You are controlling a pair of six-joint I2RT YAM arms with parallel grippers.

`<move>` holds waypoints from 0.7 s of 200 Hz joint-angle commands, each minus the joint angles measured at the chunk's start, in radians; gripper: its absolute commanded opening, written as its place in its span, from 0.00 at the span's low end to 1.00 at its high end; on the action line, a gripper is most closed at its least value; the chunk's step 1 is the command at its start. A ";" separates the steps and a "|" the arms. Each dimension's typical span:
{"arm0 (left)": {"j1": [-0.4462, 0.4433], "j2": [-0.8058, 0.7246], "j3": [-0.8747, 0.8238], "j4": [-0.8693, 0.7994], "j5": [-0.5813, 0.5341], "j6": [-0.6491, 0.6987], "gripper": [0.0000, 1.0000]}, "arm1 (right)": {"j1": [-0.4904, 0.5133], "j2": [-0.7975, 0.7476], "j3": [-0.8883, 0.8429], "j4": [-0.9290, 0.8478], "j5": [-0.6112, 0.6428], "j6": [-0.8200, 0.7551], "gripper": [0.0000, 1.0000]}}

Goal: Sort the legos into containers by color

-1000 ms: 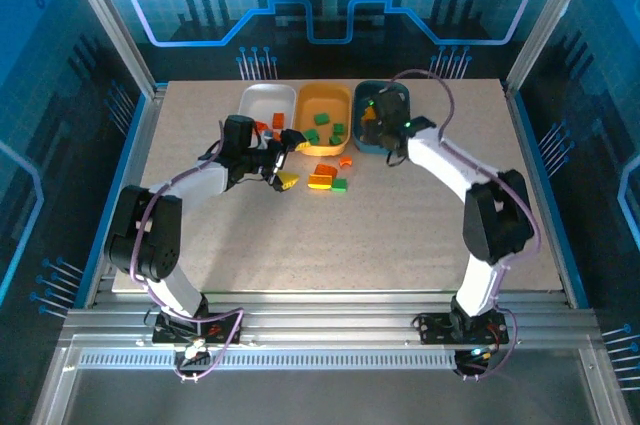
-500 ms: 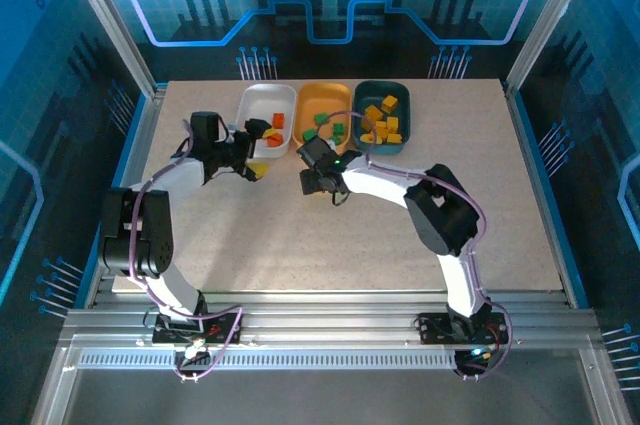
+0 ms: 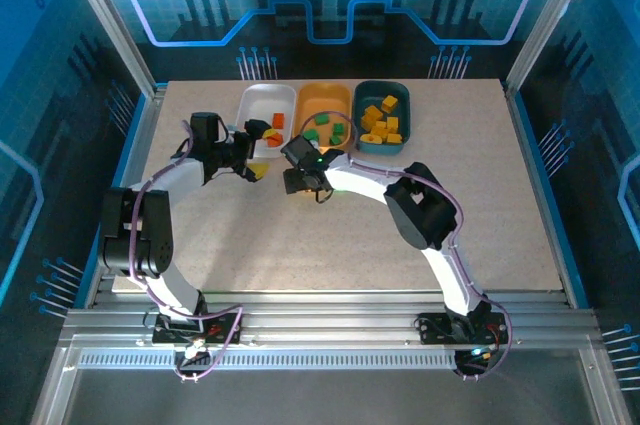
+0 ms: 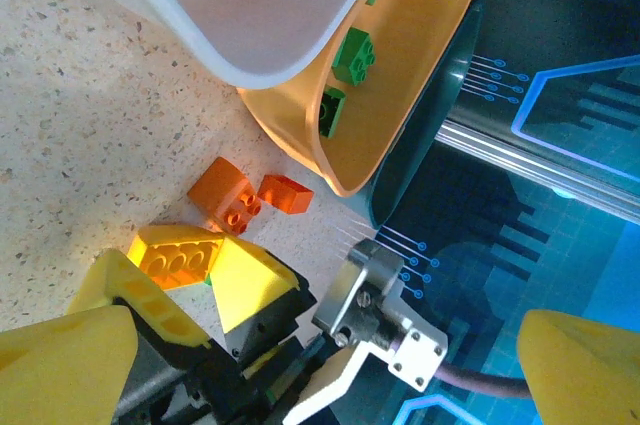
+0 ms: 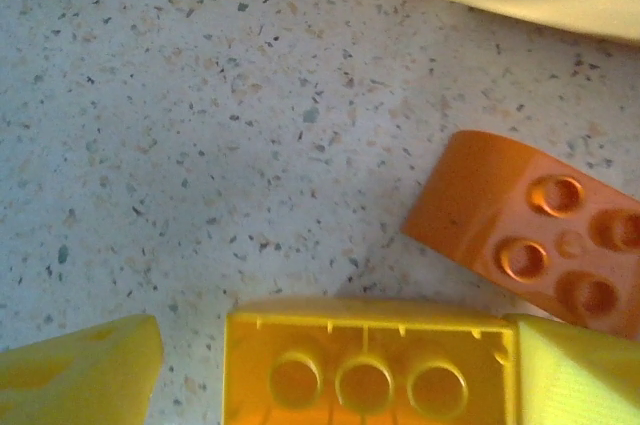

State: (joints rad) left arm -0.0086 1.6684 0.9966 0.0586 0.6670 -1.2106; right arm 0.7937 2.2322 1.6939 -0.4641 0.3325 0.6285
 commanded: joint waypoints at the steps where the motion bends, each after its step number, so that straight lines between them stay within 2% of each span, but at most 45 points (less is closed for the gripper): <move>1: 0.001 0.004 -0.015 0.014 0.014 -0.012 0.99 | 0.015 0.048 0.060 -0.046 0.008 0.005 0.87; 44: 0.001 0.006 -0.013 0.015 0.016 -0.014 0.99 | 0.029 0.070 0.087 -0.064 0.049 -0.023 0.80; 89: 0.001 0.007 -0.016 0.022 0.019 -0.020 0.99 | 0.044 -0.015 -0.011 0.006 0.065 -0.061 0.61; 140: -0.023 -0.023 -0.016 0.030 0.017 -0.021 0.99 | 0.026 -0.232 -0.097 0.074 0.046 -0.111 0.60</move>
State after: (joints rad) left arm -0.0135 1.6691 0.9909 0.0761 0.6670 -1.2324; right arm 0.8303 2.1460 1.6104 -0.4435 0.3805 0.5560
